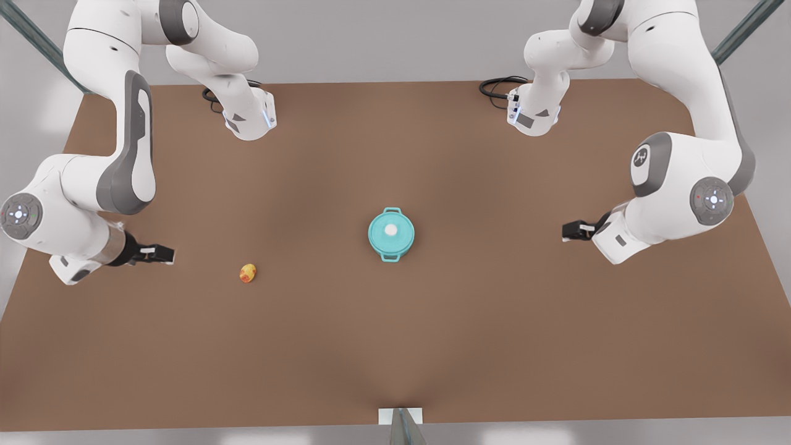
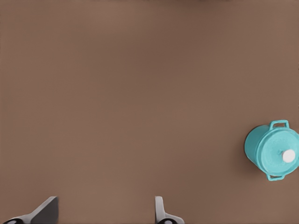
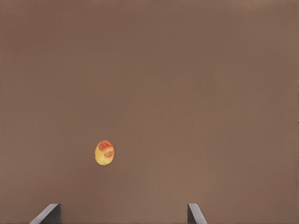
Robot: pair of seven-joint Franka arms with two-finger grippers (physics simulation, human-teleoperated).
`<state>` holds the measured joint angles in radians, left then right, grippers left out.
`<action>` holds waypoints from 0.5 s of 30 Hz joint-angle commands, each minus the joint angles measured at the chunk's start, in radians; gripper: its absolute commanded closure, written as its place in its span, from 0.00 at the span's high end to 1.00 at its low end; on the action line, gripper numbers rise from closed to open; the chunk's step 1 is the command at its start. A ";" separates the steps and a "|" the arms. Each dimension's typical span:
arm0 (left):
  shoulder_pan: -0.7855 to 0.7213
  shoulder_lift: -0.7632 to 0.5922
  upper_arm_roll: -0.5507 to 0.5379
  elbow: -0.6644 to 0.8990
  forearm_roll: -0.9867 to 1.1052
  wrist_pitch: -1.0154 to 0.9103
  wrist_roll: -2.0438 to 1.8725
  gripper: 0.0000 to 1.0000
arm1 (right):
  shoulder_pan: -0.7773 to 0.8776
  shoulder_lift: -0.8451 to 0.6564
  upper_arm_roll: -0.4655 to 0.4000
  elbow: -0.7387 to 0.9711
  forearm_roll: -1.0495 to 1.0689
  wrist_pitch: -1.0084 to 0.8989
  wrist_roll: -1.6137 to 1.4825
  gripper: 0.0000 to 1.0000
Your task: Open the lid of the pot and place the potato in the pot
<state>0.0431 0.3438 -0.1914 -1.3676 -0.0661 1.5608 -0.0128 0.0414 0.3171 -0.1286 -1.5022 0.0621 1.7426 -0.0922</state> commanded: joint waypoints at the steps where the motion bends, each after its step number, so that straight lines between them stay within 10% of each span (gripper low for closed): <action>1: -0.002 -0.003 0.000 0.001 0.002 0.105 -0.003 1.00 | 0.000 -0.001 0.000 0.000 0.001 0.084 -0.061 1.00; 6: -0.434 0.040 -0.007 0.010 0.163 0.160 -0.568 1.00 | -0.015 -0.041 -0.003 -0.035 0.001 -0.040 -0.047 1.00; 15: -0.632 0.328 -0.049 0.079 0.158 0.535 -1.131 1.00 | 0.095 -0.082 -0.002 -0.329 -0.005 0.193 0.247 1.00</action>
<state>-0.5760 0.6573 -0.2412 -1.2899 0.0687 1.9078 -0.4477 0.1275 0.2389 -0.1274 -1.8134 0.0561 1.8386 -0.0504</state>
